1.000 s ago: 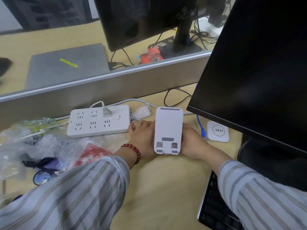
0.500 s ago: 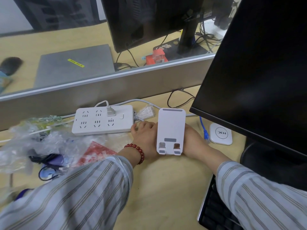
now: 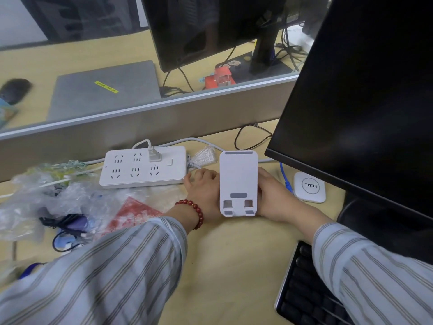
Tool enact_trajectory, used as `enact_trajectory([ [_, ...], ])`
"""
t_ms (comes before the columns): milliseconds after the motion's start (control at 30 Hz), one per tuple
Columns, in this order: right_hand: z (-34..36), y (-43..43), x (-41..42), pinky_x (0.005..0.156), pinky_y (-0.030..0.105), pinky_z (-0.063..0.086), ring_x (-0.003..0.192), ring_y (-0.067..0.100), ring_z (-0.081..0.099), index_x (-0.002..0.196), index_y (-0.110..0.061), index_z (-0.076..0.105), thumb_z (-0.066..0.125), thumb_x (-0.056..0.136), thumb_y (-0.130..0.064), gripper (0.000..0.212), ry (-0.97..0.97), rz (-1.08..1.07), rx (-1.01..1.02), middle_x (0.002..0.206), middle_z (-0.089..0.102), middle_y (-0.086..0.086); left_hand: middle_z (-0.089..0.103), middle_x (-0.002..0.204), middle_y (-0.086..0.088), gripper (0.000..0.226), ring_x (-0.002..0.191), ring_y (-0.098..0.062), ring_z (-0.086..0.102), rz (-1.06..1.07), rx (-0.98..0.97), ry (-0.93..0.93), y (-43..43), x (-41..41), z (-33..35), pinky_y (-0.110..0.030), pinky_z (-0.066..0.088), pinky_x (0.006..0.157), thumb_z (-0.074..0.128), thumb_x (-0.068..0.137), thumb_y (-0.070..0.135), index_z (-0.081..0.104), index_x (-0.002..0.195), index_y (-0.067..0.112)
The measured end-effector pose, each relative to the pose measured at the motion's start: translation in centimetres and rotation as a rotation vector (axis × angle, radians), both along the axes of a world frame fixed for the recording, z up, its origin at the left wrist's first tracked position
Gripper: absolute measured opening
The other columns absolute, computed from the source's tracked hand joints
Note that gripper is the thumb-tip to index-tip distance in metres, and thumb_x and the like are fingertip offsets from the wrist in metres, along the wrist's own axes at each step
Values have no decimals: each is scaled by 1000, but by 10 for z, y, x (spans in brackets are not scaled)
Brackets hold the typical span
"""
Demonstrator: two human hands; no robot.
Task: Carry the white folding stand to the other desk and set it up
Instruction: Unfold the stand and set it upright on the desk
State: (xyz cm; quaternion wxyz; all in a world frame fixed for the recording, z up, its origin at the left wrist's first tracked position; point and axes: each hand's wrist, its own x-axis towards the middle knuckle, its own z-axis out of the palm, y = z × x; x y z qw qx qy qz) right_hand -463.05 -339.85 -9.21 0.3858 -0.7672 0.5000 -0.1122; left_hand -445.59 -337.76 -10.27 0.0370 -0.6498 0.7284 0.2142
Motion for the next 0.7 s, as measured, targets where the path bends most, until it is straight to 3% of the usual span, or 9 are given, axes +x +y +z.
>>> enact_trajectory([
  [267, -9, 12, 3, 95, 15, 29, 131, 9, 36, 134, -24, 43, 65, 80, -27, 59, 8, -51, -18, 138, 39, -2, 36, 139, -7, 73, 134, -27, 21, -130, 30, -80, -13, 0, 11, -58, 1, 112, 61, 73, 48, 34, 137, 25],
  [467, -14, 16, 3, 95, 15, 32, 125, 11, 45, 137, -25, 39, 68, 78, -24, 66, -43, -78, 46, 144, 33, -4, 33, 141, -8, 73, 136, -28, 19, -94, 87, -79, -10, 0, 15, -54, 1, 113, 62, 73, 47, 34, 137, 26],
  [700, -10, 12, 5, 94, 13, 29, 127, 9, 42, 138, -26, 37, 68, 80, -22, 66, -23, -31, 45, 143, 36, -5, 34, 137, -9, 71, 134, -29, 20, -55, 59, -100, -2, 1, 15, -51, 3, 114, 64, 72, 42, 36, 135, 23],
])
